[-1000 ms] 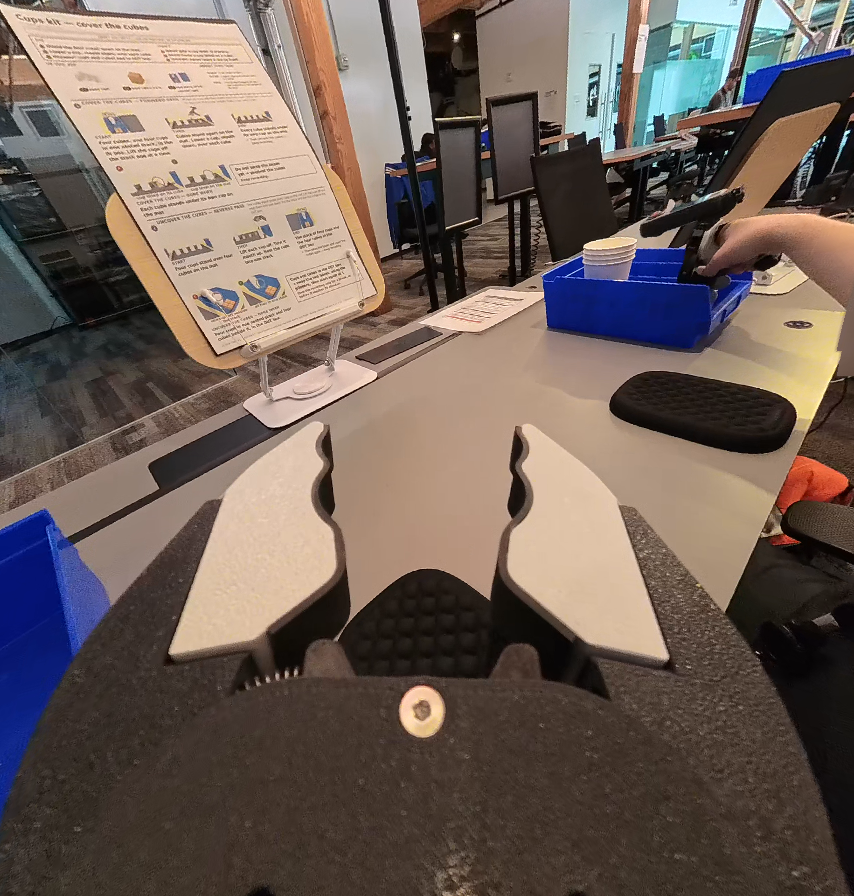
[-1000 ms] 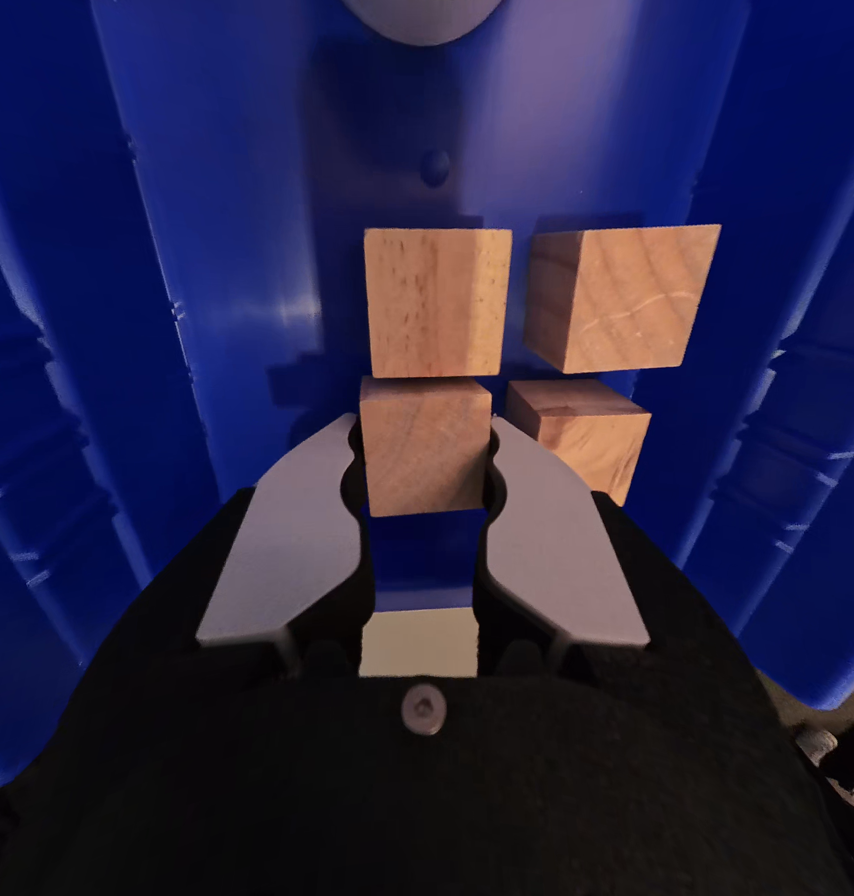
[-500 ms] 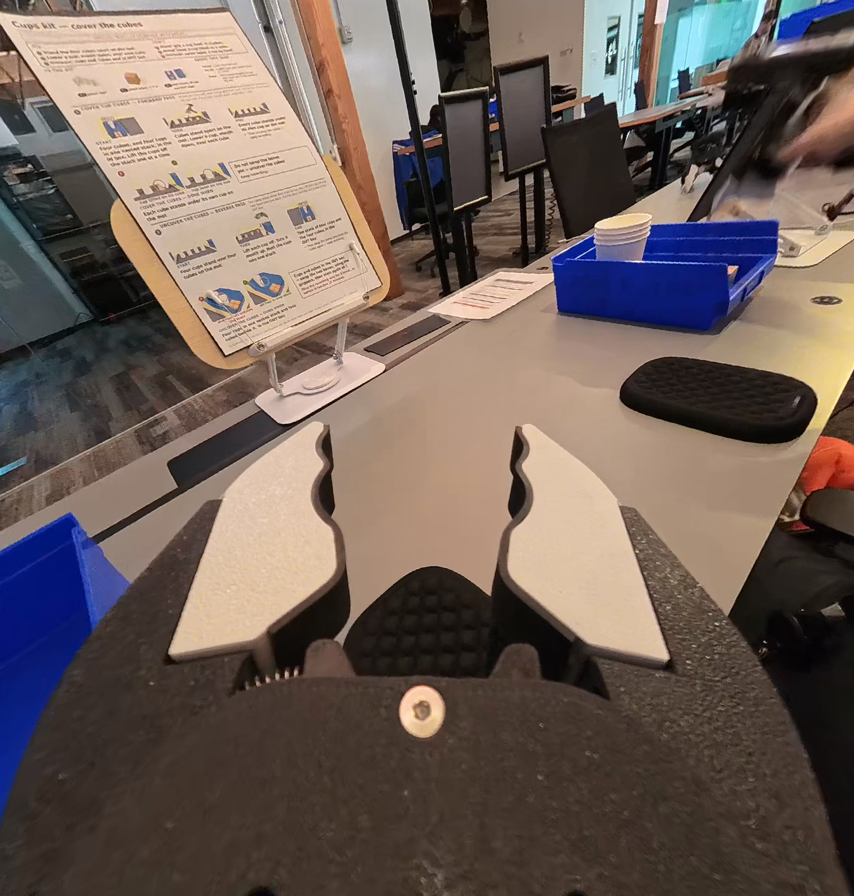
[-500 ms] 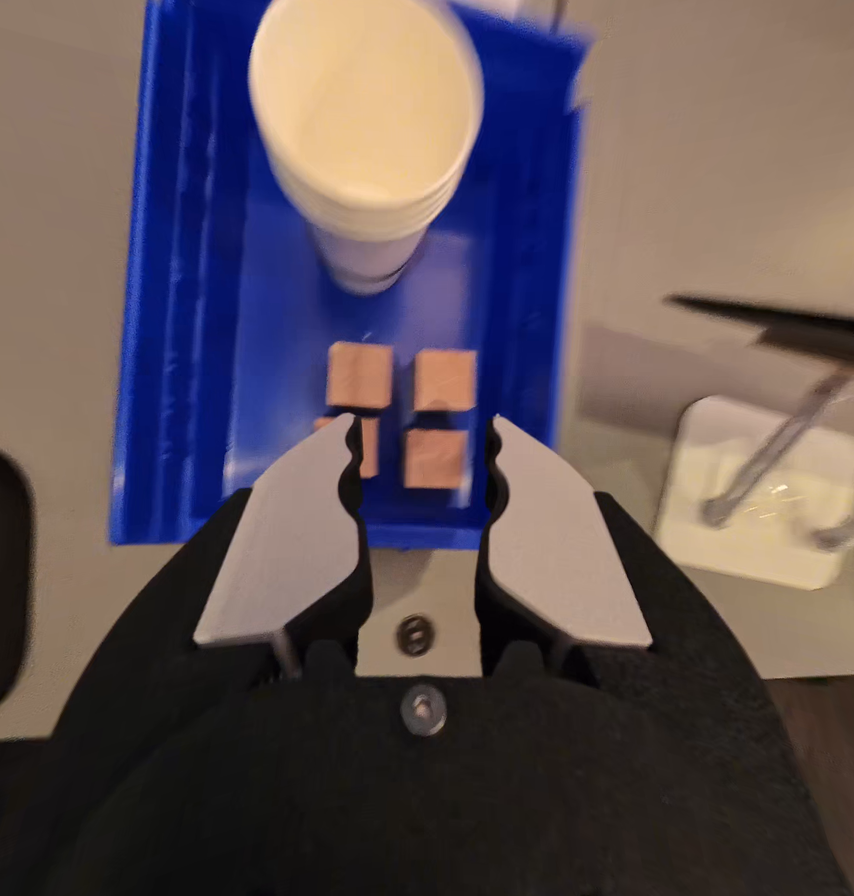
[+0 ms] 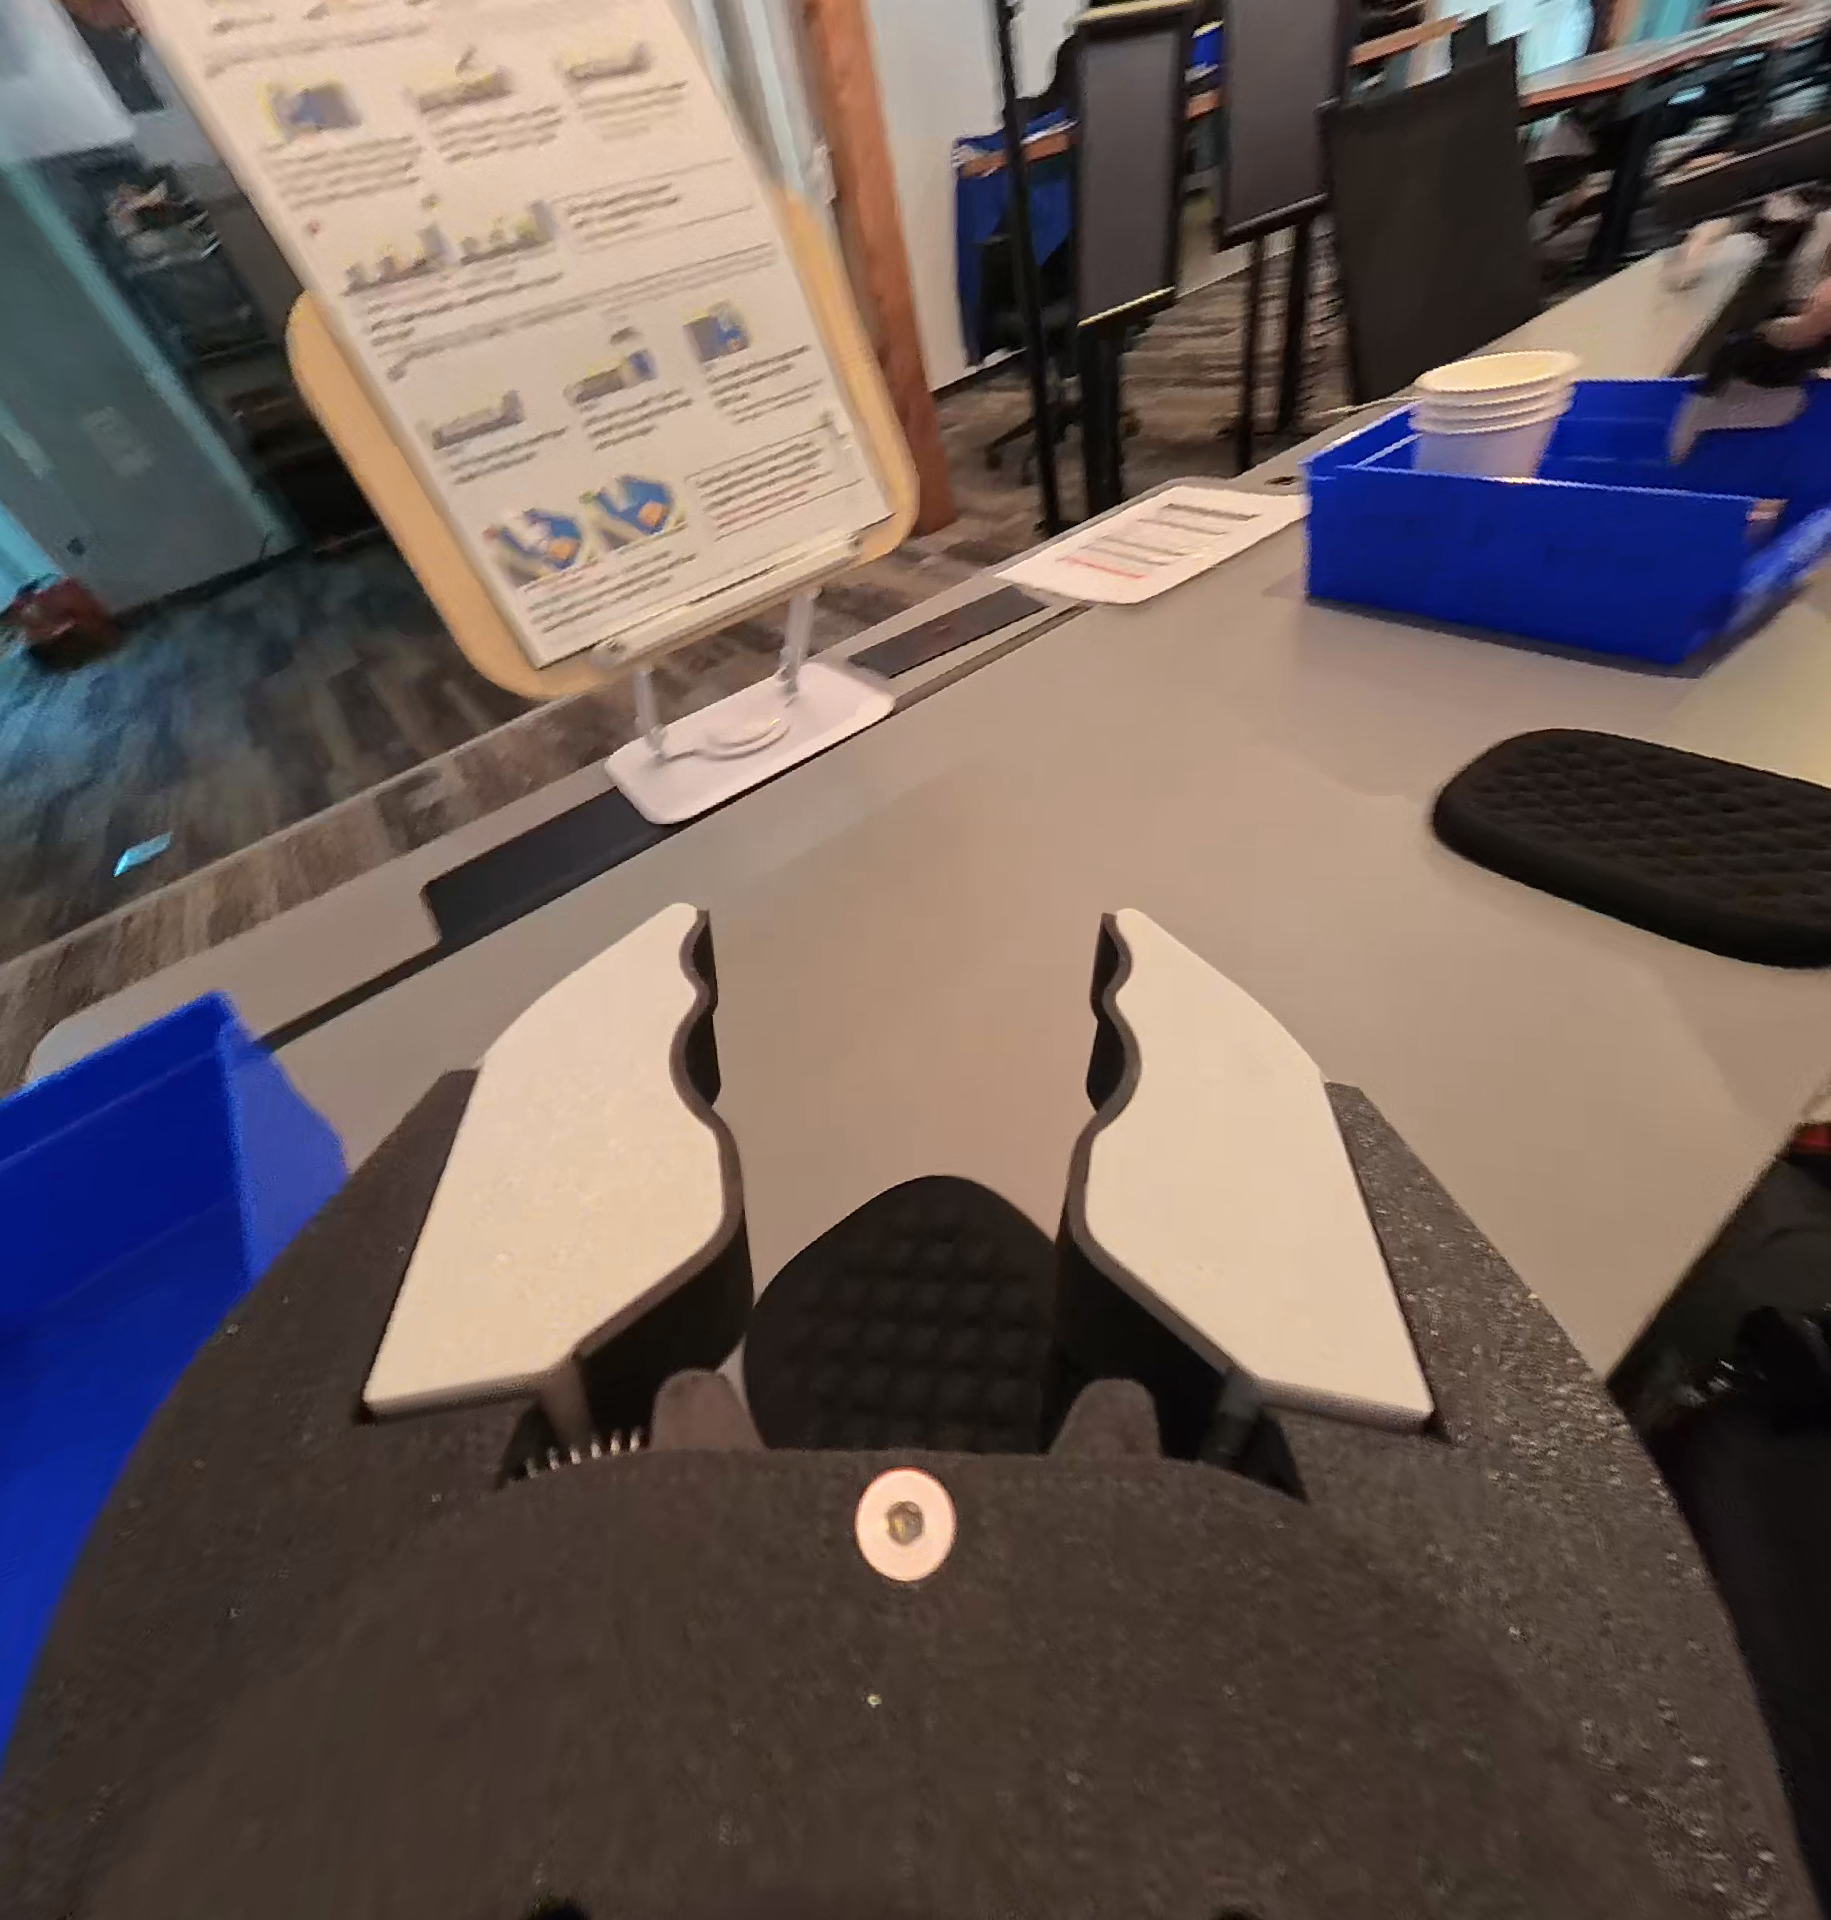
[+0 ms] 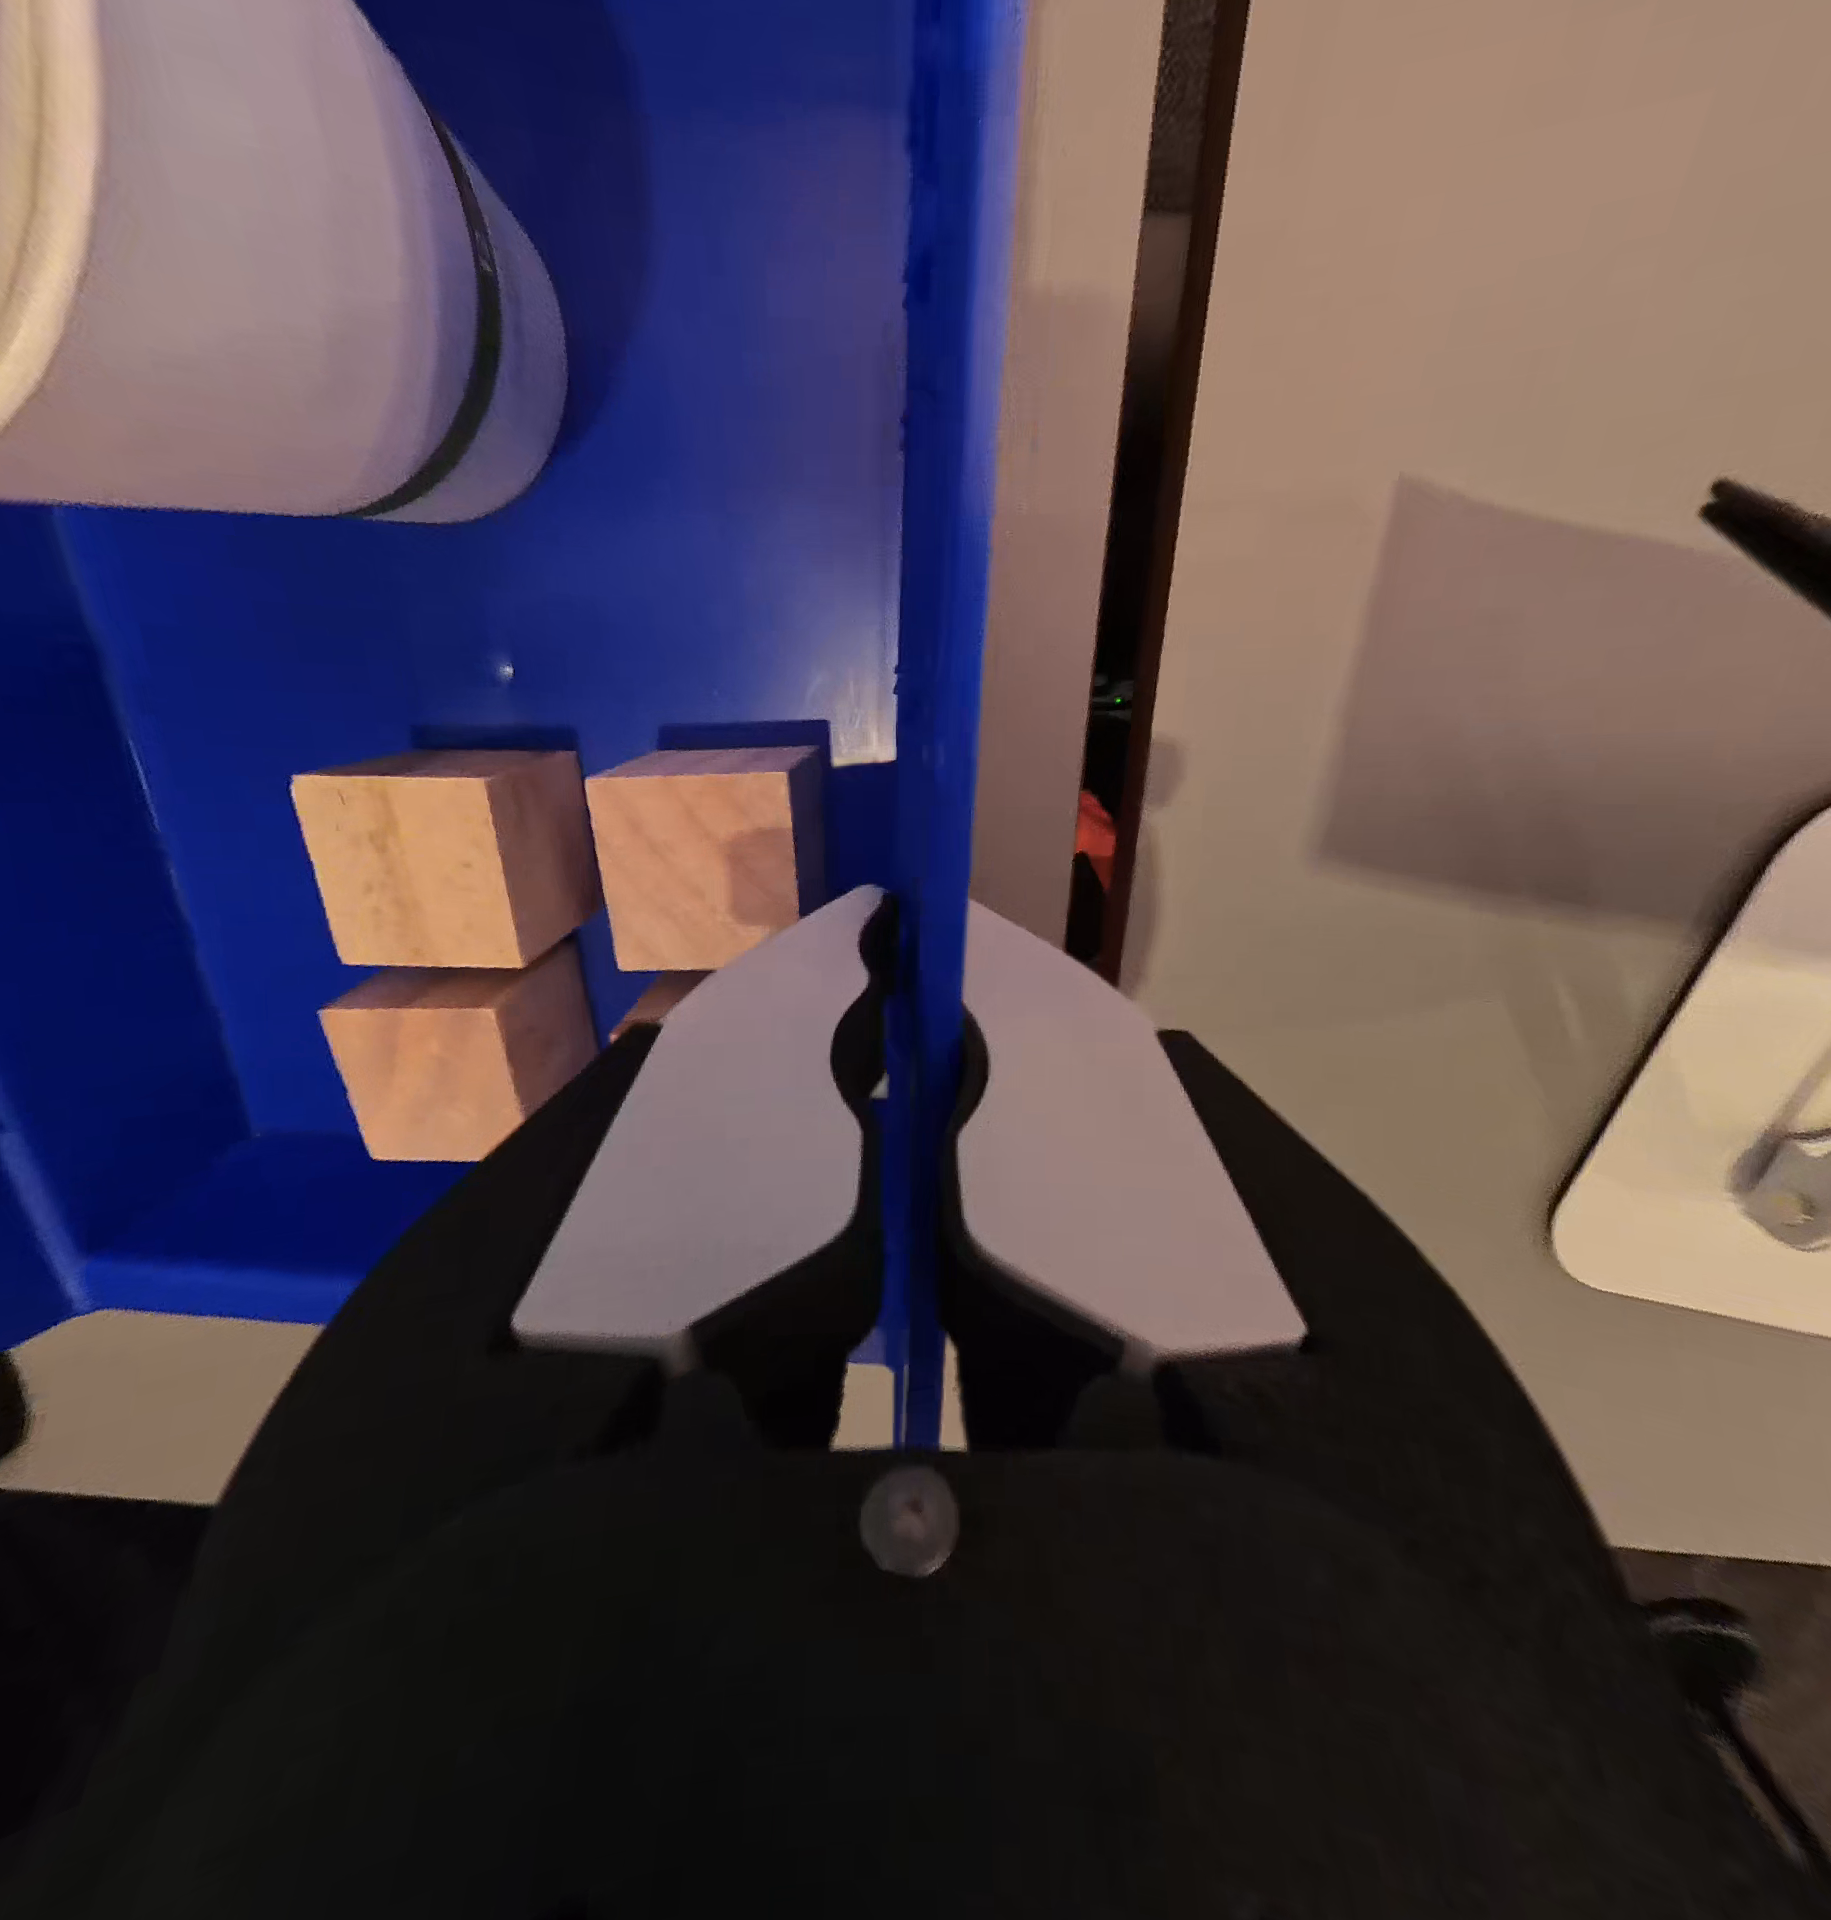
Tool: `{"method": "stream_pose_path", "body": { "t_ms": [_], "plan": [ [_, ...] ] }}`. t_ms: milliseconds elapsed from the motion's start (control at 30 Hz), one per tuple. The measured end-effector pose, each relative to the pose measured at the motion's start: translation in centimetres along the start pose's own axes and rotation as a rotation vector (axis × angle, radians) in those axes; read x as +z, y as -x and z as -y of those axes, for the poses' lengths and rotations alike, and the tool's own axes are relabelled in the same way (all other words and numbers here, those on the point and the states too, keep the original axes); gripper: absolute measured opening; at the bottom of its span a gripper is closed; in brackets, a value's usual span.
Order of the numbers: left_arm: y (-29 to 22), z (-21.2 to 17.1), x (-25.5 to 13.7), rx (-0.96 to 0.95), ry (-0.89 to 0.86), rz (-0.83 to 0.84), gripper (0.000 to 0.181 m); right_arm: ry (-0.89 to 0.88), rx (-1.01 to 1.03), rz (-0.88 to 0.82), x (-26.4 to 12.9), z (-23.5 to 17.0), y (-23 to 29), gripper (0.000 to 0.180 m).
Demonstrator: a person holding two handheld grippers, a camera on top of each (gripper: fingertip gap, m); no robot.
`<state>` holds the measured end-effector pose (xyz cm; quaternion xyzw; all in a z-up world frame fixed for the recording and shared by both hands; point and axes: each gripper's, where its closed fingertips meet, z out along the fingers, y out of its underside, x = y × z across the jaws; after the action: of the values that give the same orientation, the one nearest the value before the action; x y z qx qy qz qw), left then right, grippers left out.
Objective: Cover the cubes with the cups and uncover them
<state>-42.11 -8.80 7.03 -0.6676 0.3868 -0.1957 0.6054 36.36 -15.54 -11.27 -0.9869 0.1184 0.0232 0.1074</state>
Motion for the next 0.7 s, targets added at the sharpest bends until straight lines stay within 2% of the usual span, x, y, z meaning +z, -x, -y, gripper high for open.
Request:
{"method": "stream_pose_path", "body": {
  "t_ms": [200, 433, 600, 700],
  "plan": [
    [7.1, -3.7, 0.1, -0.032, 0.169, 0.317, 0.068, 0.023, 0.058, -0.005, 0.1, 0.1, 0.7, 0.004],
    [13.3, -7.2, -0.1, -0.049, 0.318, 0.601, 0.069, 0.024, 0.093, -0.009, 0.6, 1.8, 3.5, 0.004],
    [18.2, -11.1, 0.1, -0.103, 0.463, 0.718, 0.066, 0.023, 0.055, -0.005, 1.0, 3.0, 5.5, 0.004],
    [20.0, -14.2, 0.7, -0.212, 0.597, 0.708, 0.064, 0.024, 0.052, -0.007, 1.0, 3.2, 6.1, 0.004]
  ]
}}
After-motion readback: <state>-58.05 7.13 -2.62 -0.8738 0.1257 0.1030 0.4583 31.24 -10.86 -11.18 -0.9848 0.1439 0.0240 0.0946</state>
